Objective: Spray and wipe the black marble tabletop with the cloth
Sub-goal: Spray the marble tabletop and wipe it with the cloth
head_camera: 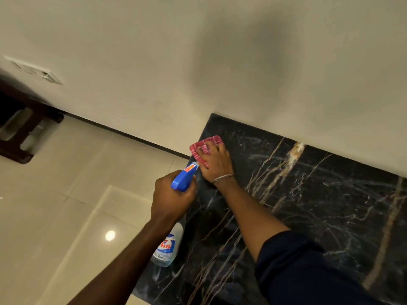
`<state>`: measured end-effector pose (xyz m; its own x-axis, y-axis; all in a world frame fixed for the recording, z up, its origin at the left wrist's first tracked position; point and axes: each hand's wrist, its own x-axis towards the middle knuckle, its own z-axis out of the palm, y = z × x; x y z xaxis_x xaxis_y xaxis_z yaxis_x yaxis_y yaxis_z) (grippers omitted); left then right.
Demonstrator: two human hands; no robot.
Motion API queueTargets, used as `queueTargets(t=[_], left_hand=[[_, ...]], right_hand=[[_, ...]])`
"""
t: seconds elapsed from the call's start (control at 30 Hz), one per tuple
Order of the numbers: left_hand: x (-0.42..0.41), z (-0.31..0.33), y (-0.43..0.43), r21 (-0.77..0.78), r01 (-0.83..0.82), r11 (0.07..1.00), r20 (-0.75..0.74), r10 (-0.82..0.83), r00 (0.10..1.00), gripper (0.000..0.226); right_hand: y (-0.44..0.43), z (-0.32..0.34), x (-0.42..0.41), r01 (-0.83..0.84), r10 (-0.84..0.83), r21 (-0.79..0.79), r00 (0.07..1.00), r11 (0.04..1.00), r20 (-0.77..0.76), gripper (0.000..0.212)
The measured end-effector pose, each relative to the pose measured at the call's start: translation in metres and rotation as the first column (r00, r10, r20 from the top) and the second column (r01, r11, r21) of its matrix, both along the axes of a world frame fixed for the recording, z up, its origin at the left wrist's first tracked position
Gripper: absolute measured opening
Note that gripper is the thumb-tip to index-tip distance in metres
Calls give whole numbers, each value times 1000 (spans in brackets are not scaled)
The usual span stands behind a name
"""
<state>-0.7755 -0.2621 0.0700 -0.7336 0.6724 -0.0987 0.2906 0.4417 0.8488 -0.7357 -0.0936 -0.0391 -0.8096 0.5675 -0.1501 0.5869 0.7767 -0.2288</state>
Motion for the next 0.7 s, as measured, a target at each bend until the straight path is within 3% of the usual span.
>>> queueTargets(t=[0.1, 0.2, 0.27, 0.33, 0.4, 0.47, 0.53, 0.6, 0.7], left_hand=[[0, -2, 11, -43, 25, 999, -17, -26, 1000, 20], [-2, -2, 24, -47, 66, 997, -41, -68, 997, 20], [-6, -2, 35, -33, 82, 996, -45, -83, 996, 18], [-9, -2, 45, -32, 77, 997, -50, -78, 996, 17], [-11, -1, 52, -23, 80, 996, -49, -81, 995, 16], [-14, 1, 57, -24, 97, 995, -46, -98, 994, 15], [-17, 1, 60, -41, 100, 994, -49, -102, 994, 15], [-21, 1, 63, -55, 99, 994, -63, -102, 993, 16], [-25, 1, 66, -76, 103, 992, -86, -109, 990, 17]], right_hand=[[17, -1, 2, -22, 22, 3, 1000, 1000, 4, 56], [38, 1, 37, 205, -204, 13, 977, 979, -60, 53], [53, -3, 74, 440, -436, 77, 898, 895, -66, 53], [66, -8, 103, 648, -645, 88, 761, 756, -60, 55], [72, -10, 109, 776, -773, 69, 631, 628, -68, 55], [70, -10, 92, 822, -824, 109, 566, 559, -40, 58], [63, -7, 62, 800, -804, 114, 595, 589, -23, 61], [56, -7, 30, 692, -691, 76, 722, 718, -43, 57], [50, -5, -4, 360, -360, 42, 933, 932, -17, 58]])
